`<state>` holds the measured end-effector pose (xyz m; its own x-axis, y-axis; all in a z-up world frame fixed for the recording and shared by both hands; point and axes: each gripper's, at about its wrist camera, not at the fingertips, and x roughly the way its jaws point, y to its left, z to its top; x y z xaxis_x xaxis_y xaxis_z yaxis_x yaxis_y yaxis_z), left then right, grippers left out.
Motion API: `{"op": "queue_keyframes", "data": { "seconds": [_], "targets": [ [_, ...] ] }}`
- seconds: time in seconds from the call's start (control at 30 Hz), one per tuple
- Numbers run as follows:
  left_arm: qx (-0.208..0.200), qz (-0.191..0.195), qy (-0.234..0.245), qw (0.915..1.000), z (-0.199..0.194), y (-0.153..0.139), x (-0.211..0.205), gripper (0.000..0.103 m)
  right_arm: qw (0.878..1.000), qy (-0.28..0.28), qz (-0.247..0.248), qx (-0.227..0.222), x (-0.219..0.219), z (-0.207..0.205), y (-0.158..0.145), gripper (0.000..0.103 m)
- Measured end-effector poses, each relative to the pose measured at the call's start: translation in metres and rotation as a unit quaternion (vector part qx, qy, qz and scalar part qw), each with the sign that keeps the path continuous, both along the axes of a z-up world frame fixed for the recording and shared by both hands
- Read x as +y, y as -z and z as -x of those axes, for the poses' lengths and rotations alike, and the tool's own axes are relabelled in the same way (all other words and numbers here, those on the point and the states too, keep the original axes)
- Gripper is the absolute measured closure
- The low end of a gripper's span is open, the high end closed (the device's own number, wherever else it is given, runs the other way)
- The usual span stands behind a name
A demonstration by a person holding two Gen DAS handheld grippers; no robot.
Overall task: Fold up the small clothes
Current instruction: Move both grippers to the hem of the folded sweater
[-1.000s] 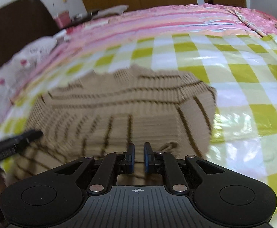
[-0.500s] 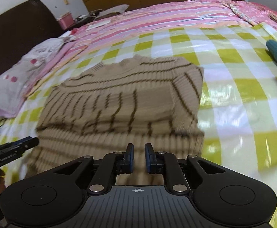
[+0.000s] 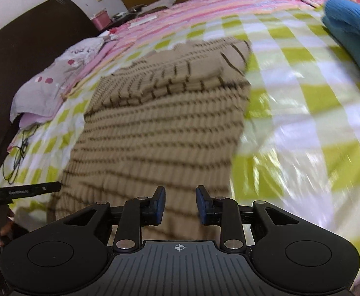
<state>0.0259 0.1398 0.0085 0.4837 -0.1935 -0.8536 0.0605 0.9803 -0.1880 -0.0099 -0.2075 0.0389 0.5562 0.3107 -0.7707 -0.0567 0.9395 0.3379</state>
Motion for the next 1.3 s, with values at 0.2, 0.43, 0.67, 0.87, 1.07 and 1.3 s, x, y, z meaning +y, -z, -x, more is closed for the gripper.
{"op": "queue_keyframes", "data": {
  "seconds": [0.2, 0.43, 0.67, 0.87, 1.07, 1.3],
  "targets": [
    [0.041, -0.015, 0.019, 0.9989, 0.004, 0.009, -0.008, 0.063, 0.999, 0.01, -0.018, 0.035, -0.009, 0.024, 0.014, 0.075],
    [0.057, -0.01, 0.033, 0.9978, 0.007, 0.011, -0.01, 0.062, 0.996, 0.006, -0.042, 0.074, -0.008, 0.037, 0.029, 0.074],
    [0.058, -0.012, 0.033, 0.9977, 0.016, 0.007, -0.005, 0.061, 0.993, -0.002, -0.073, 0.089, -0.007, 0.043, 0.034, 0.074],
    [0.06, -0.042, 0.039, 0.9965, 0.016, 0.009, -0.013, 0.059, 0.992, -0.002, -0.078, 0.102, -0.012, 0.05, 0.037, 0.074],
    [0.075, -0.039, 0.046, 0.9954, 0.01, 0.012, -0.012, 0.057, 0.991, 0.0, -0.086, 0.106, -0.015, 0.055, 0.038, 0.074],
    [0.069, -0.031, 0.053, 0.9957, 0.014, 0.011, -0.014, 0.063, 0.988, 0.007, -0.112, 0.103, -0.017, 0.058, 0.041, 0.071]
  ]
}}
